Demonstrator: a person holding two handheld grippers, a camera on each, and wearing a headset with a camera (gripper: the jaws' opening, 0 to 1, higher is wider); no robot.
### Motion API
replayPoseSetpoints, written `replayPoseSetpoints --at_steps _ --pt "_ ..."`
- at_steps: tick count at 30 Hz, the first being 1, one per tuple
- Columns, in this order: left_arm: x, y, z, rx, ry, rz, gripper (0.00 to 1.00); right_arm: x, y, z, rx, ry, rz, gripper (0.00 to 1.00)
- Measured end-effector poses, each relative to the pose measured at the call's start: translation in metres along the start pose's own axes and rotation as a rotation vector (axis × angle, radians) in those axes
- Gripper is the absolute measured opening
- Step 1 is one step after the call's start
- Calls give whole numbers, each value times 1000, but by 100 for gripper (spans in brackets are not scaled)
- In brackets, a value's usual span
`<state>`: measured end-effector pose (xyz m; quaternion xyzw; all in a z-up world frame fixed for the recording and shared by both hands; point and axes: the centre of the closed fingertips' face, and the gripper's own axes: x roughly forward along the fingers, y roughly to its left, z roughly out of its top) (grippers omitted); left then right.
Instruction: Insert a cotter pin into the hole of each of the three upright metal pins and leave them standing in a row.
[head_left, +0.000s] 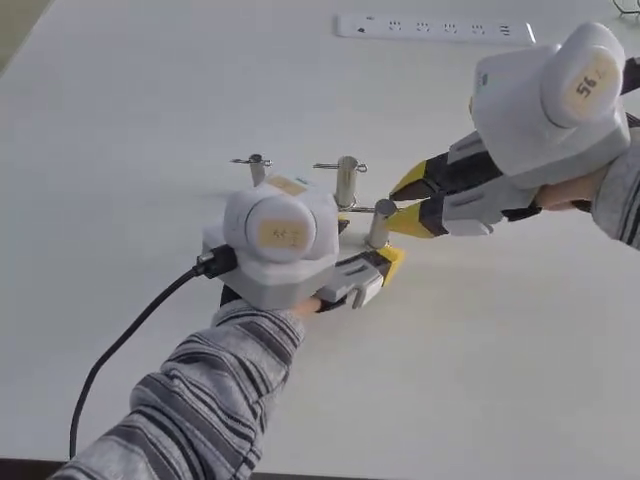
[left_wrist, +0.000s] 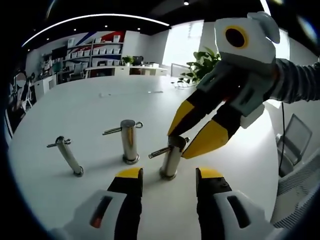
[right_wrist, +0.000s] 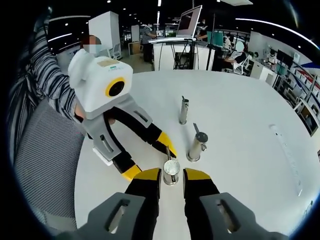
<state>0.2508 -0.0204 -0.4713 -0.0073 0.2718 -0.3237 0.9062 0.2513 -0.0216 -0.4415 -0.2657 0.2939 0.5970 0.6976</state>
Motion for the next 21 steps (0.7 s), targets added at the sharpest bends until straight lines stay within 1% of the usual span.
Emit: replayPoseSetpoints --at_steps 2,4,6,8,13,16,18,21 --pt "-3 2 0 -3 -3 3 42 3 0 0 4 3 1 13" --pt "-7 3 2 -26 -11 3 43 6 1 0 14 3 2 13" --pt "-9 4 3 -21 -14 10 44 8 2 0 16 4 2 13" --pt "-11 5 4 -19 -14 14 45 12 1 -4 16 10 4 12" --pt "-16 6 6 -17 -19 17 49 15 1 -6 22 17 5 11" --pt "-21 5 9 -36 -29 11 50 16 3 -5 21 17 10 9" --pt "-23 6 11 -27 -34 19 51 16 3 -5 23 15 10 9" --pt "-27 6 11 -20 -32 23 52 15 4 -4 28 10 16 9"
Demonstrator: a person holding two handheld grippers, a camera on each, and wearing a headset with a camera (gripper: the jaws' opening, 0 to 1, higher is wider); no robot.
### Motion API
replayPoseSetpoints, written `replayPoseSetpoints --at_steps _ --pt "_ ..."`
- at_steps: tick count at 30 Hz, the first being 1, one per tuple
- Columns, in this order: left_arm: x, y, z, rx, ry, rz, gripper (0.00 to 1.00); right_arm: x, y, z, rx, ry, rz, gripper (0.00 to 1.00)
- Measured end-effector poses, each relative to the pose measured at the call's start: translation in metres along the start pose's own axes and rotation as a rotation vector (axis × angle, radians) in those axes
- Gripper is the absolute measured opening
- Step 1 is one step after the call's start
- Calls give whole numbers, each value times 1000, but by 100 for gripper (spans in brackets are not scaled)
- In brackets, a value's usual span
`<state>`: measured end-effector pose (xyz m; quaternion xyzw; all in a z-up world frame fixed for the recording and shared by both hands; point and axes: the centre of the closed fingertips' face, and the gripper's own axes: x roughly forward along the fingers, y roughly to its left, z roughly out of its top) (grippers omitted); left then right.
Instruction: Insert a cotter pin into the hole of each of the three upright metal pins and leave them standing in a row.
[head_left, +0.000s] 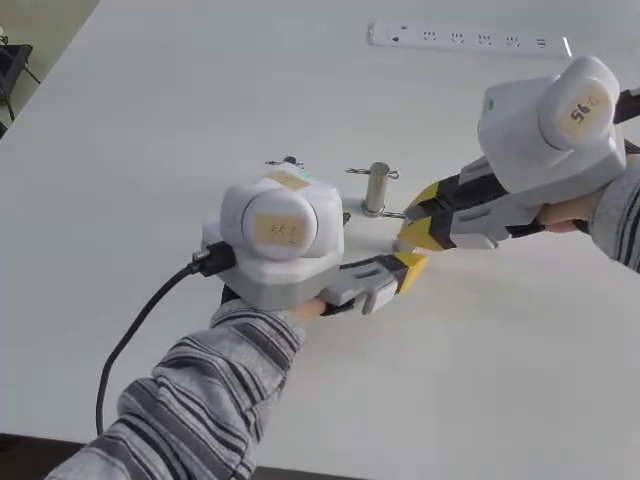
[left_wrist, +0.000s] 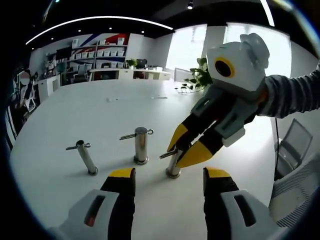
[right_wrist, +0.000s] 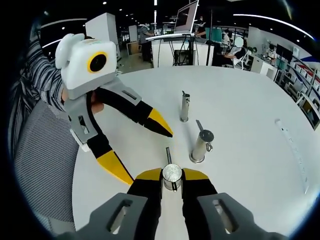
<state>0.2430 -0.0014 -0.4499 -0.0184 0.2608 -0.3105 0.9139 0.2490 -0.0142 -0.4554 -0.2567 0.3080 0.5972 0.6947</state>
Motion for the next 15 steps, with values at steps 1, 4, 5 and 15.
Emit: replayPoseSetpoints --at_steps 1,4,5,15 --pt "-2 0 0 6 2 1 53 0 0 0 1 -1 2 9" --pt "-7 2 -3 15 10 4 53 -1 0 0 8 0 8 9" --pt "-8 2 -3 17 11 6 54 -1 0 0 9 1 10 9" --pt "-21 4 0 39 6 14 61 -8 -4 -2 14 6 13 8"
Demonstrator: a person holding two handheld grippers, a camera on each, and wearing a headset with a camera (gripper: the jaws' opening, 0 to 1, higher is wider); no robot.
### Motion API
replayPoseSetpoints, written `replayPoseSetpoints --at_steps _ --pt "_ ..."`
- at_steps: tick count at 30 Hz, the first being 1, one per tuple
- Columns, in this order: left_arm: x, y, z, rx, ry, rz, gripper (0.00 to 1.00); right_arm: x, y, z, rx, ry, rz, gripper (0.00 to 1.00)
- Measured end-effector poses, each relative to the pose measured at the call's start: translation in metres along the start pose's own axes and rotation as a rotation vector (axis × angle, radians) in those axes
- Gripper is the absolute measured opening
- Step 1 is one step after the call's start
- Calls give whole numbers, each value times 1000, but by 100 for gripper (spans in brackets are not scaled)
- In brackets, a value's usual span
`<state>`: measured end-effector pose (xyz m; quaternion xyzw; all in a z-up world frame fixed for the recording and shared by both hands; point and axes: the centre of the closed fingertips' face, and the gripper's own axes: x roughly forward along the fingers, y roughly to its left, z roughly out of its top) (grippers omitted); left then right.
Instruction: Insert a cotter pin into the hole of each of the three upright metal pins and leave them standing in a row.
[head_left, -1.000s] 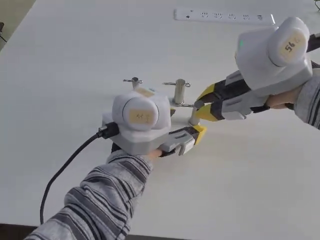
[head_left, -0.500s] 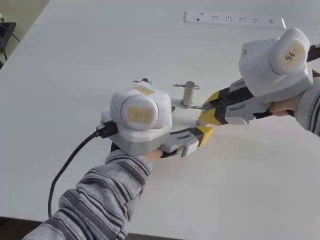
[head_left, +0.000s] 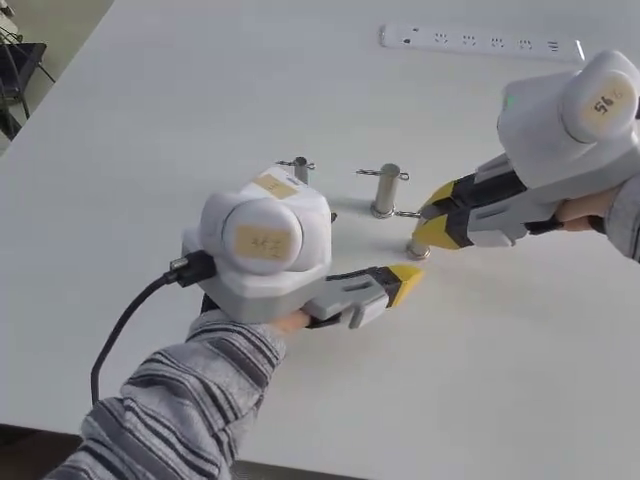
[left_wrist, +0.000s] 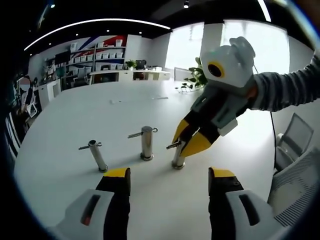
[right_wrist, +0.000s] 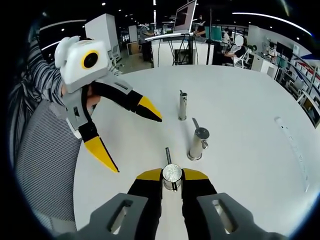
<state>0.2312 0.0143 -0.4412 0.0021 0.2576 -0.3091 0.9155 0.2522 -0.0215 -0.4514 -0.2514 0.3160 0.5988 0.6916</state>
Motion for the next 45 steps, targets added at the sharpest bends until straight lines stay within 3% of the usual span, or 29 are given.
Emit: replayPoseSetpoints --at_steps 7,18,31,34,45 --pt "-15 7 6 -15 -22 18 67 -9 -11 -3 5 6 -18 8" --pt "-30 30 17 -12 -45 51 76 -17 -31 -12 2 28 -42 8" --pt "-45 51 16 7 -39 81 85 -21 -45 -20 1 45 -54 8" --pt "-47 52 17 -4 -49 62 86 -21 -47 -20 -1 46 -52 8" --pt "-50 58 14 16 -36 70 87 -23 -50 -23 -30 46 -27 8"
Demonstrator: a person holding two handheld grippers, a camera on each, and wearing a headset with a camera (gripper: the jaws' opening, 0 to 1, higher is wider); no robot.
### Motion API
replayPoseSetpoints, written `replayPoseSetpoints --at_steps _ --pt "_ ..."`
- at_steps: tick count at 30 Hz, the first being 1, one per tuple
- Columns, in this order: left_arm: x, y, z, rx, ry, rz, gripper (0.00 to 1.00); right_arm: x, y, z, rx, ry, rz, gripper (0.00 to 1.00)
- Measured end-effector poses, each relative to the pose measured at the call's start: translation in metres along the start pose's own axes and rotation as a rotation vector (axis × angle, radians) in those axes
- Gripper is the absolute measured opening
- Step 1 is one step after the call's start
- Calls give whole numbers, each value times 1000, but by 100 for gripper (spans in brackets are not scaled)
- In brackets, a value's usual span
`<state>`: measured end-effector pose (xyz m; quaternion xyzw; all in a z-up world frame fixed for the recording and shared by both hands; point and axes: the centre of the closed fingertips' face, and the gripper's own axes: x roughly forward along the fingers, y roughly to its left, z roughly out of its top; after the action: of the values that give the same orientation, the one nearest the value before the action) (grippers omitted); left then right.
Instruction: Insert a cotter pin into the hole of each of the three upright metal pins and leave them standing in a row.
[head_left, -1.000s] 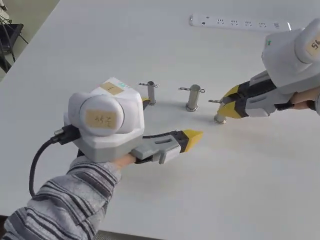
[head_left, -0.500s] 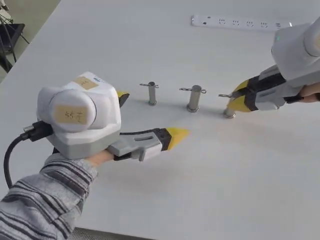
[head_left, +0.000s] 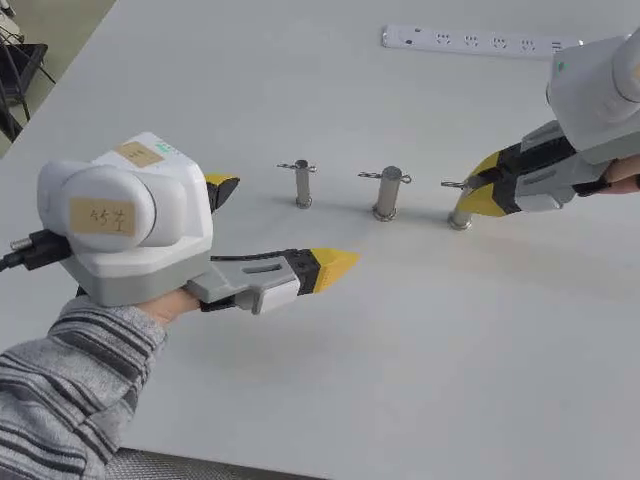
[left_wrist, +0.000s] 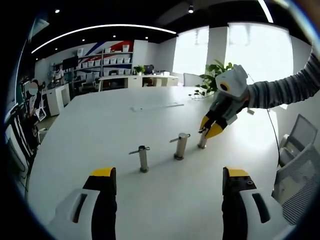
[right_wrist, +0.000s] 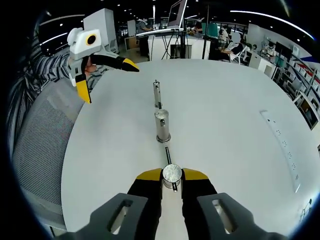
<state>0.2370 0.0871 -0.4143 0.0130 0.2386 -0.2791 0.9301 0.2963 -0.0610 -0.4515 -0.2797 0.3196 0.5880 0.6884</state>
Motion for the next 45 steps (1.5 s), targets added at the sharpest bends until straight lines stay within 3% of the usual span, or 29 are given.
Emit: replayPoseSetpoints --at_steps 11,29,34,41,45 --pt "0 3 -2 -7 9 1 87 2 -6 -1 -44 1 13 9" --pt "1 8 -1 -22 8 13 87 3 -14 -3 -22 -11 -3 9" --pt "1 9 -1 -17 14 15 87 0 -13 -1 -23 -14 -26 22" --pt "0 12 5 -28 3 13 87 -11 -15 4 98 -69 -110 39" --pt "-1 13 7 -30 1 15 88 -18 -6 10 144 -98 -131 45"
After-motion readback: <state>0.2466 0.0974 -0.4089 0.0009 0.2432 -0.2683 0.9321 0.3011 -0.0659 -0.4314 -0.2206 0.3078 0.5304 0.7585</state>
